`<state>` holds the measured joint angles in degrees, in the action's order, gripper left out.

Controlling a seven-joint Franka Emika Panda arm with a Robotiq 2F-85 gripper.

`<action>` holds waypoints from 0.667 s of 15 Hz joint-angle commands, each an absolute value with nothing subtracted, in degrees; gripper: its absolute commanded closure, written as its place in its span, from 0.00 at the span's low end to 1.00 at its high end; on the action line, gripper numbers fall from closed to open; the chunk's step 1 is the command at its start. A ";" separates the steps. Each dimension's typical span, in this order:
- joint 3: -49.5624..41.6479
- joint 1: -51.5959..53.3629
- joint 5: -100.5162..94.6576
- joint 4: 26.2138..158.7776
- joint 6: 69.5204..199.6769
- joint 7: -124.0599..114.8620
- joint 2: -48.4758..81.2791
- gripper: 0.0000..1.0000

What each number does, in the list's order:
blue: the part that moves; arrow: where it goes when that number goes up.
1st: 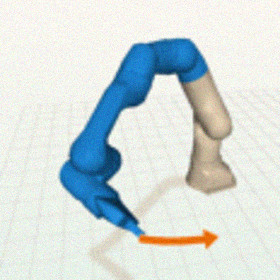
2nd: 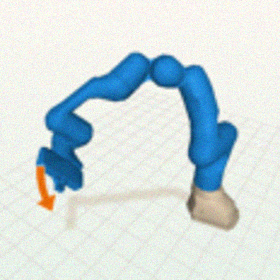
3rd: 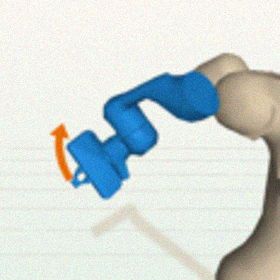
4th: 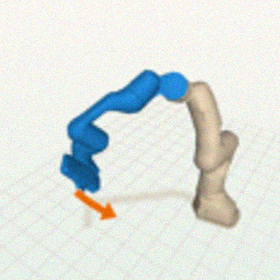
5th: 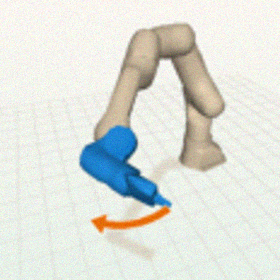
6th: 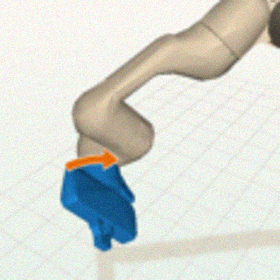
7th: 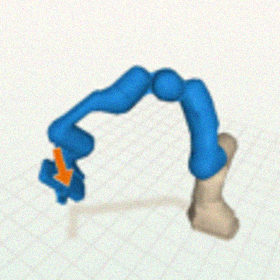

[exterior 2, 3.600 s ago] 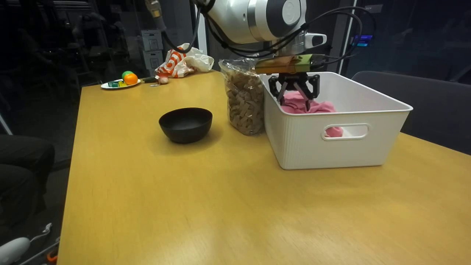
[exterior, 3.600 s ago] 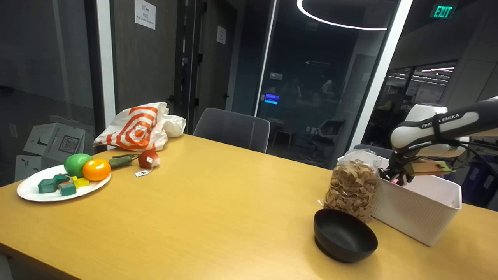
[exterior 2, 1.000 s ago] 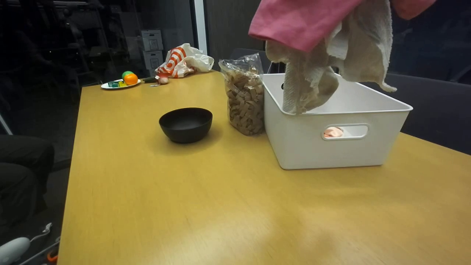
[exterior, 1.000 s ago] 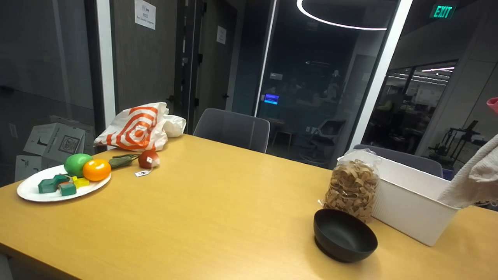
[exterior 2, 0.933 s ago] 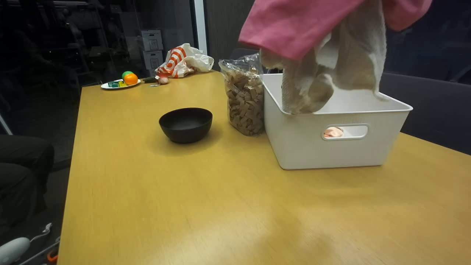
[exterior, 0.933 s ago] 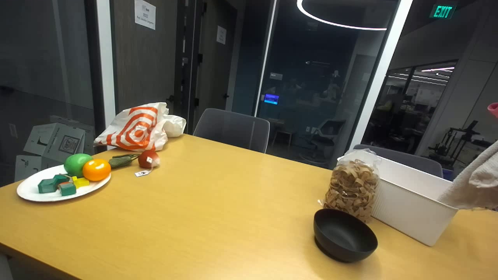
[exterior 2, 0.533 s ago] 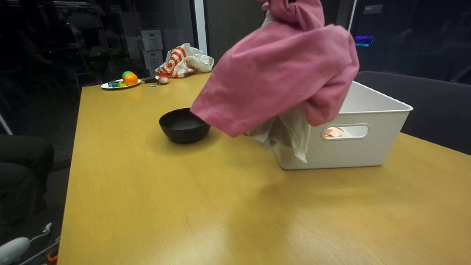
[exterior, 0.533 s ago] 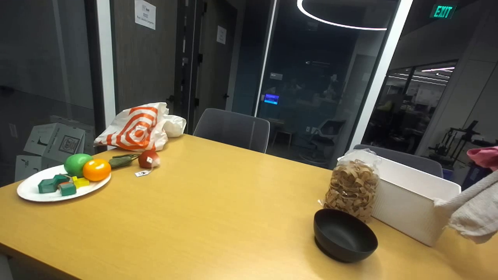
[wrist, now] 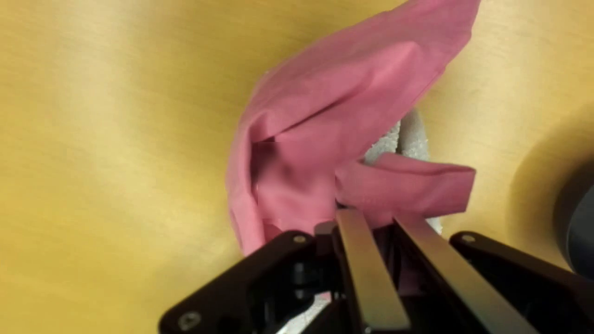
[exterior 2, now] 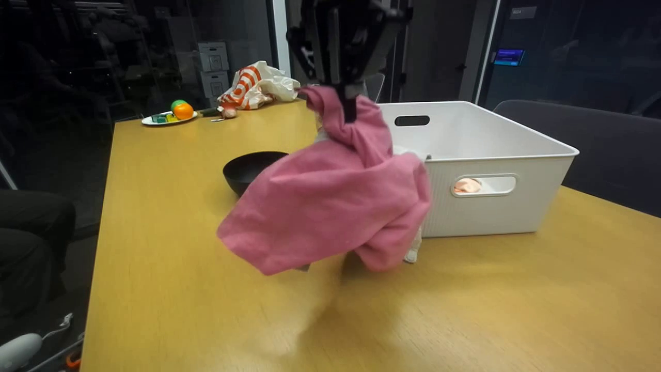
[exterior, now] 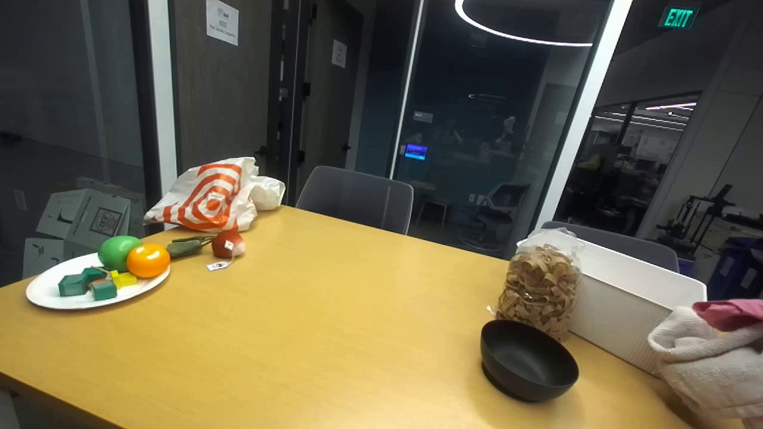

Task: Remove the towels from the basket

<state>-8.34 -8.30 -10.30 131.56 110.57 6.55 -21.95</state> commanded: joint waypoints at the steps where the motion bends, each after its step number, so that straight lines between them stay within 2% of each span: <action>1: -8.64 -6.75 -7.78 135.82 116.45 7.66 -18.10 0.91; 4: -8.67 -6.52 -5.69 139.62 124.57 6.98 -13.44 0.93; 5: -8.79 -6.61 -5.10 140.72 126.72 7.47 -12.40 0.90; 6: -8.73 -6.71 -4.62 141.00 127.83 7.50 -11.27 0.63; 8: -8.92 -6.93 -3.02 141.31 129.31 8.09 -9.98 0.57; 10: -8.93 -7.10 -1.93 140.83 129.58 8.36 -9.81 0.42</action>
<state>-8.39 -6.95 -4.19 141.23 128.09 6.80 -9.54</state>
